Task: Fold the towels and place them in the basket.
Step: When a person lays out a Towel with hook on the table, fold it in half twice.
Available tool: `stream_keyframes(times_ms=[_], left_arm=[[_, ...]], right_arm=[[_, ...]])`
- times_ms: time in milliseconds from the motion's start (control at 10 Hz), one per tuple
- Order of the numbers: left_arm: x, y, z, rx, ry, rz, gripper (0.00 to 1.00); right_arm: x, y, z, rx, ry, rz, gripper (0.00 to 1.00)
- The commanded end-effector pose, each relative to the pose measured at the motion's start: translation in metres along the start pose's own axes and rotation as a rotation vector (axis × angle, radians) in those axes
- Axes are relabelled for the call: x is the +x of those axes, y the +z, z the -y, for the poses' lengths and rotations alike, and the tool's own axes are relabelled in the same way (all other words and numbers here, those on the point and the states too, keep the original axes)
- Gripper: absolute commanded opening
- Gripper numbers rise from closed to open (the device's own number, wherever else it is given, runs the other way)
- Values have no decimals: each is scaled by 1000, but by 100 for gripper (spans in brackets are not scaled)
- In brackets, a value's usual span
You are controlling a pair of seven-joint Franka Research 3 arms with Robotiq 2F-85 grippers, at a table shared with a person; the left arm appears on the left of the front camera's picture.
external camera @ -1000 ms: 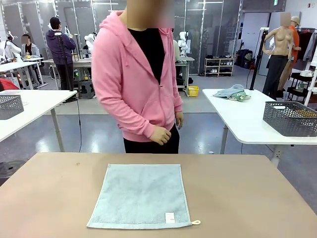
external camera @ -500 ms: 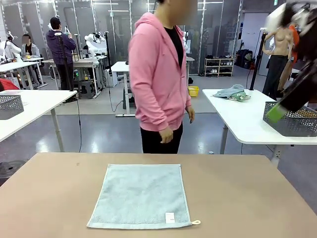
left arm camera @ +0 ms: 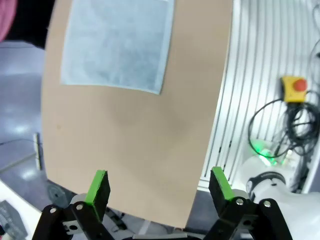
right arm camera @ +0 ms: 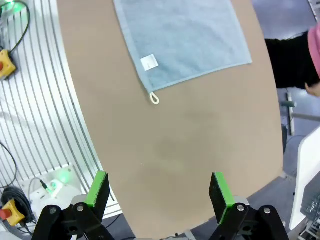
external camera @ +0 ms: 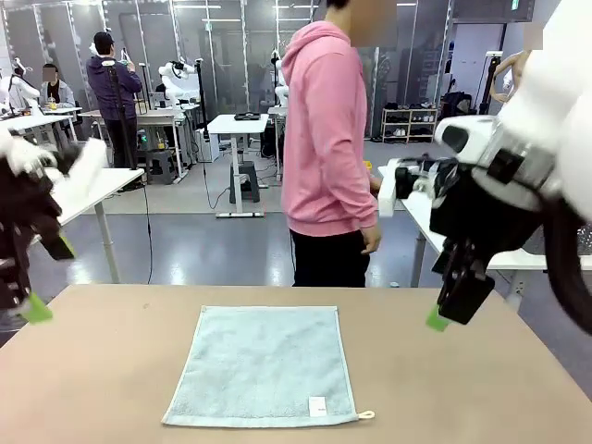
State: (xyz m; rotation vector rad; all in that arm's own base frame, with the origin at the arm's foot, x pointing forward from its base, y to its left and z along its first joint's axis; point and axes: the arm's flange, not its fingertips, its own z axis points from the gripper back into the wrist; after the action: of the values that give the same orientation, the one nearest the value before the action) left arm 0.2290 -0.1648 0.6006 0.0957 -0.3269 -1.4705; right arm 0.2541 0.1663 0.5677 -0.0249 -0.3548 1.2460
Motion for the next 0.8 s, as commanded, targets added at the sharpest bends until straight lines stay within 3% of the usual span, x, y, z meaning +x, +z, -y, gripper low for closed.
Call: stream_keyframes(times_ms=[0, 700], left_arm=[[-4, -30, -4, 16, -69, -27, 100], [0, -39, 2, -18, -50, -29, 100]], right_arm=[[-2, -13, 2, -2, 104, 25, 100], [2, -13, -4, 9, 86, 5, 100]])
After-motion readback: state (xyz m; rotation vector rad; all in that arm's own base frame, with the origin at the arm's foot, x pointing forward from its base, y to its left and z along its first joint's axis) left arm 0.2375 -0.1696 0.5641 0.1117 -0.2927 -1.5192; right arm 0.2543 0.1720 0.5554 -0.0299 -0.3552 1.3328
